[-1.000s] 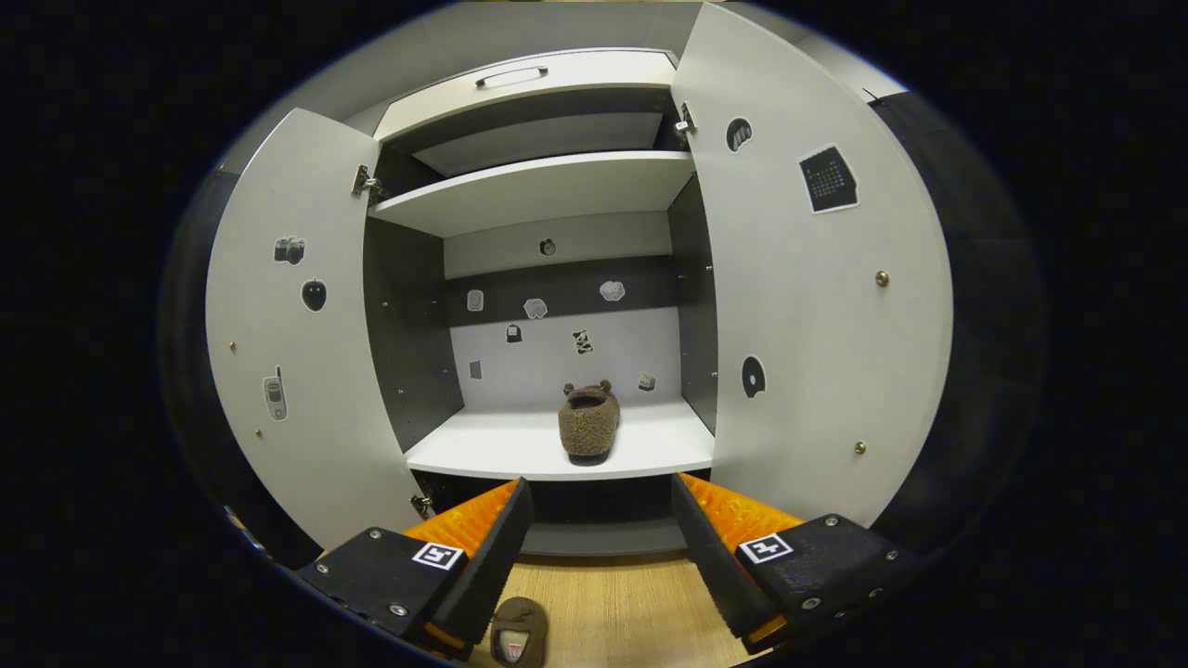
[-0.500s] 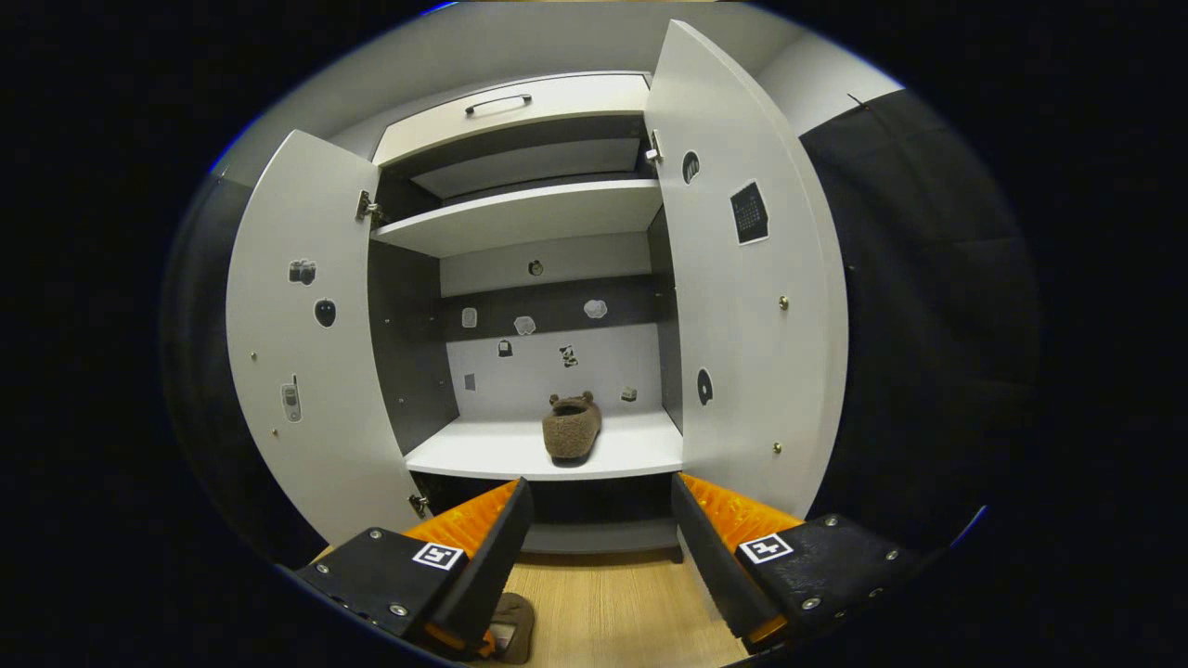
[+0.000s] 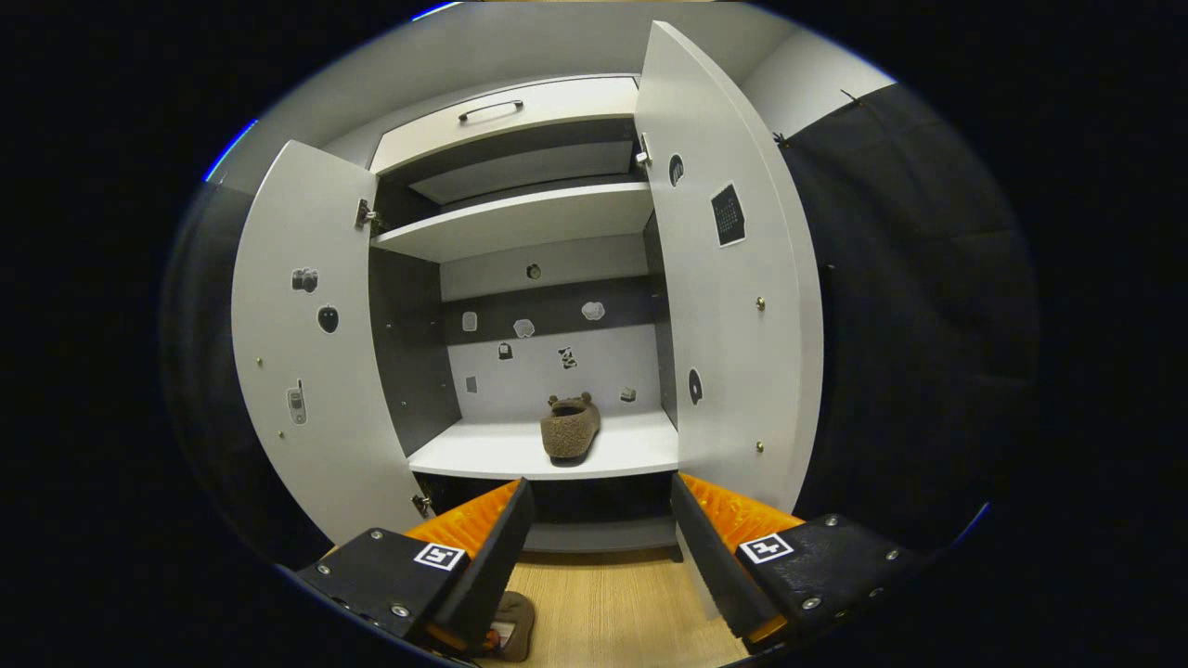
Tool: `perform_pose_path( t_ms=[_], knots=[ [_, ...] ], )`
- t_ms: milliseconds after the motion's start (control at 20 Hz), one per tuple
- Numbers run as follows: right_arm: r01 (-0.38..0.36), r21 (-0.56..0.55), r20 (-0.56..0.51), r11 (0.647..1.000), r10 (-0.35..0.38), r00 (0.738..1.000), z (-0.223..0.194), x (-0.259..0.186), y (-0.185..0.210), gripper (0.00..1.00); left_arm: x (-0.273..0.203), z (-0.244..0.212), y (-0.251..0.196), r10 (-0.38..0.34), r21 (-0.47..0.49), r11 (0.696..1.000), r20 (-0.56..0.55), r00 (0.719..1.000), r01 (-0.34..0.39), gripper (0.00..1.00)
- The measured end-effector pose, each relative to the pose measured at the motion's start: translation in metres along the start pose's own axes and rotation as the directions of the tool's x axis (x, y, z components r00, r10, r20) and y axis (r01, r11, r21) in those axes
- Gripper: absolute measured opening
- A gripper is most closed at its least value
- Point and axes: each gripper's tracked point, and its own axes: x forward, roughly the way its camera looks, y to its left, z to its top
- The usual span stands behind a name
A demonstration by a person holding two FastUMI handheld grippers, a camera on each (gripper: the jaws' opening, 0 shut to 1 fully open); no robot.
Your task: Grab one shoe with the right hand and put it into the shoe cabinet, grab the other shoe with the left hand and put it into the shoe cabinet; then close the right door with the right hand and the left door with the left hand.
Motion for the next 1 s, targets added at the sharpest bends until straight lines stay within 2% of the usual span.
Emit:
perform_pose_path(
  t_ms=[50, 100, 300, 500, 650, 800, 1000],
  knots=[
    [-0.005, 0.005, 0.002, 1.0, 0.005, 1.0, 0.001, -0.001, 0.001, 0.92, 0.0, 0.002, 0.007, 0.037, 0.043, 0.998, -0.009, 0.999, -0.037, 0.31],
    [-0.011, 0.01, 0.005, 1.0, 0.011, 1.0, 0.002, -0.002, 0.003, 0.92, 0.0, 0.002, 0.007, 0.034, 0.054, 0.998, -0.032, 0.999, -0.032, 0.08],
    [-0.015, 0.005, 0.014, 1.0, 0.015, 1.0, 0.004, -0.008, 0.003, 0.91, -0.005, 0.012, 0.011, 0.04, 0.048, 0.998, -0.071, 0.997, -0.036, 0.07],
    [-0.026, -0.003, 0.026, 1.0, 0.026, 0.999, 0.008, -0.013, 0.007, 0.91, -0.056, 0.054, 0.015, 0.013, 0.001, 1.0, -0.063, 0.998, -0.013, 0.07],
    [-0.028, -0.013, 0.039, 1.0, 0.029, 0.999, 0.011, -0.016, 0.007, 0.91, -0.108, 0.089, 0.017, -0.008, -0.033, 0.999, -0.019, 1.0, 0.008, 0.07],
    [-0.026, -0.019, 0.053, 0.999, 0.027, 0.998, 0.015, -0.018, 0.006, 0.91, -0.158, 0.136, 0.029, -0.012, -0.024, 1.0, 0.062, 0.998, 0.014, 0.07],
    [-0.017, -0.021, 0.071, 1.0, 0.018, 0.997, 0.019, -0.025, 0.001, 0.91, -0.201, 0.183, 0.018, -0.032, -0.03, 0.999, 0.141, 0.989, 0.037, 0.07]
  ],
)
